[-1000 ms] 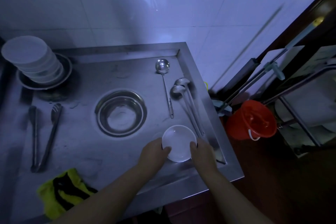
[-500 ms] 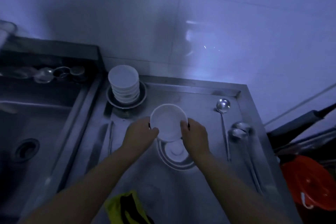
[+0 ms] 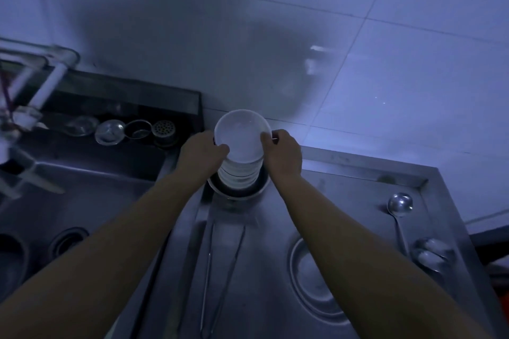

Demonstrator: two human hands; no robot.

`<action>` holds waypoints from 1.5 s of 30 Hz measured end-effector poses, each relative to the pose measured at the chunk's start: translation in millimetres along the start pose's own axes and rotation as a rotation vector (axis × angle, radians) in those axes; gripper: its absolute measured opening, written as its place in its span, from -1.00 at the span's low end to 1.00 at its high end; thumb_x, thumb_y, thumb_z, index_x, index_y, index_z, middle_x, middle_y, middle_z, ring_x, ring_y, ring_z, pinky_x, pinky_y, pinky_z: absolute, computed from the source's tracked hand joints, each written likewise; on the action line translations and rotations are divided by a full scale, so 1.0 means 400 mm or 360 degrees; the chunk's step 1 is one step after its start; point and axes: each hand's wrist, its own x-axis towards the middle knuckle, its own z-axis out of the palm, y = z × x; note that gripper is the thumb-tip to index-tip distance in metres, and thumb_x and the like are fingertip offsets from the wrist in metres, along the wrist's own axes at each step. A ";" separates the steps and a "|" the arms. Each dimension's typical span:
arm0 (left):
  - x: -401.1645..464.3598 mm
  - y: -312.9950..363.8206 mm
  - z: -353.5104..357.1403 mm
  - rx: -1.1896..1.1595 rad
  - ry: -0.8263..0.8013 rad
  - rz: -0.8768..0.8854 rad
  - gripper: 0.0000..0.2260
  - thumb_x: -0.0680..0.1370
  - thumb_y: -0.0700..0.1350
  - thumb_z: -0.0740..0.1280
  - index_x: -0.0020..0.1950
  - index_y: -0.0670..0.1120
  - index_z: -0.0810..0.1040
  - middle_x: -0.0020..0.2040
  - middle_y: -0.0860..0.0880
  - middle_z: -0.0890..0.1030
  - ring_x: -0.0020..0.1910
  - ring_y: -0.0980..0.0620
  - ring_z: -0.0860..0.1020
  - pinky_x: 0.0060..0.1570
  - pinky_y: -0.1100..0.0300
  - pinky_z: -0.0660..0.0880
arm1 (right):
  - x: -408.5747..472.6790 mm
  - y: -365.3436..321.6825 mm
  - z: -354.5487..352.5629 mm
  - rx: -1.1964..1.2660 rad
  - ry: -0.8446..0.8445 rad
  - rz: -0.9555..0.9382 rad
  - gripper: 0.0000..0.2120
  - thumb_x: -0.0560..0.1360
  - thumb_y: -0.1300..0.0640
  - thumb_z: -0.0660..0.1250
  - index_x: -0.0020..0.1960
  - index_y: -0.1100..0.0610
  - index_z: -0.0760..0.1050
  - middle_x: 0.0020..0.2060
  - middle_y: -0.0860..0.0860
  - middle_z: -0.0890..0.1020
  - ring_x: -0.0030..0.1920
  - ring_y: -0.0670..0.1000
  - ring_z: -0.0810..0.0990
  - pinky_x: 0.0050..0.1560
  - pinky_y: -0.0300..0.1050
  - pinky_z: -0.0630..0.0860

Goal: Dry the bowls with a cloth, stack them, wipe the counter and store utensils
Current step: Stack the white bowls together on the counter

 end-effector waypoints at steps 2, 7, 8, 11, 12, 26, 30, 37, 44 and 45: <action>0.024 -0.019 0.007 -0.0011 -0.0017 -0.0012 -0.85 0.46 -0.16 0.28 -0.11 -0.25 0.52 -0.20 -0.12 0.51 -0.22 -0.06 0.43 -0.42 0.22 0.22 | 0.017 0.001 0.024 -0.0048 0.0011 -0.0008 -0.72 0.60 -0.03 0.14 0.05 0.13 0.51 -0.16 -0.06 0.51 -0.14 -0.02 0.47 -0.16 -0.15 0.32; 0.057 -0.040 0.027 -0.0055 -0.0046 -0.0048 -0.86 0.44 -0.12 0.30 -0.30 -0.09 0.42 -0.35 0.02 0.42 -0.27 -0.04 0.42 -0.44 0.27 0.20 | 0.038 0.017 0.052 -0.0154 -0.0016 -0.0047 -0.63 0.61 0.04 0.09 -0.36 0.07 0.27 -0.44 -0.03 0.35 -0.33 0.05 0.36 -0.41 -0.13 0.16; 0.062 -0.042 0.030 -0.0058 -0.0044 -0.0039 -0.84 0.44 -0.11 0.30 -0.32 -0.06 0.40 -0.36 0.03 0.42 -0.28 -0.04 0.42 -0.44 0.28 0.20 | 0.040 0.019 0.052 -0.0159 -0.0018 -0.0046 -0.61 0.61 0.05 0.09 -0.38 0.05 0.21 -0.46 -0.04 0.32 -0.34 0.04 0.32 -0.42 -0.13 0.13; 0.072 -0.048 0.034 -0.0053 -0.0039 -0.0025 -0.78 0.45 -0.09 0.29 -0.38 -0.03 0.35 -0.38 0.04 0.43 -0.31 -0.02 0.41 -0.44 0.26 0.21 | 0.044 0.018 0.053 -0.0162 -0.0027 -0.0051 -0.60 0.61 0.06 0.09 -0.40 0.03 0.17 -0.44 -0.02 0.31 -0.35 0.03 0.30 -0.43 -0.14 0.12; 0.075 -0.050 0.037 -0.0061 -0.0038 -0.0025 -0.78 0.45 -0.09 0.28 -0.38 -0.03 0.36 -0.39 0.05 0.43 -0.33 -0.01 0.41 -0.44 0.26 0.21 | 0.045 0.017 0.053 -0.0169 -0.0038 -0.0060 -0.60 0.61 0.06 0.09 -0.40 0.04 0.18 -0.41 0.01 0.34 -0.34 0.04 0.30 -0.43 -0.15 0.13; -0.105 -0.069 0.032 -0.0246 -0.0004 -0.0111 -0.92 0.51 -0.07 0.29 -0.08 -0.07 0.45 -0.17 -0.01 0.46 -0.12 0.02 0.41 -0.13 0.17 0.31 | -0.126 0.101 -0.036 -0.0069 -0.0105 -0.0172 -0.73 0.60 0.05 0.18 -0.12 0.21 0.52 -0.30 0.00 0.50 -0.30 -0.07 0.41 -0.28 -0.16 0.22; -0.289 -0.124 0.060 -0.0185 -0.0060 -0.0251 -0.88 0.51 -0.09 0.28 0.04 0.01 0.51 -0.09 0.00 0.55 -0.07 -0.01 0.48 -0.09 0.20 0.35 | -0.271 0.221 -0.054 -0.0131 -0.0263 -0.0173 -0.74 0.60 0.08 0.21 -0.05 0.26 0.55 -0.21 0.10 0.60 -0.19 0.03 0.52 -0.17 -0.09 0.37; -0.635 -0.235 0.164 -0.0107 -0.0399 -0.0648 -0.67 0.52 -0.16 0.29 0.29 -0.08 0.47 0.14 -0.11 0.57 0.01 -0.05 0.55 -0.08 0.13 0.49 | -0.571 0.428 -0.039 -0.0404 -0.0822 -0.0069 -0.75 0.57 0.07 0.27 0.21 0.11 0.56 0.15 0.06 0.62 0.16 0.05 0.55 0.09 -0.23 0.35; -0.889 -0.262 0.284 0.0278 -0.0477 -0.0683 -0.73 0.51 -0.13 0.25 0.20 0.01 0.51 0.06 -0.03 0.59 0.00 0.01 0.55 -0.10 0.20 0.45 | -0.800 0.488 -0.033 -0.0443 -0.0980 -0.0243 -0.71 0.45 -0.16 0.31 -0.02 0.04 0.42 -0.11 -0.08 0.39 -0.06 -0.01 0.47 -0.16 -0.13 0.35; -0.908 -0.259 0.295 0.0276 -0.0441 -0.0705 -0.72 0.51 -0.14 0.25 0.22 0.00 0.50 0.09 -0.04 0.57 0.02 0.00 0.55 -0.10 0.20 0.44 | -0.819 0.488 -0.026 -0.0503 -0.1014 -0.0283 -0.63 0.40 -0.23 0.31 -0.02 0.03 0.37 -0.12 -0.08 0.35 -0.08 -0.02 0.43 -0.20 -0.11 0.34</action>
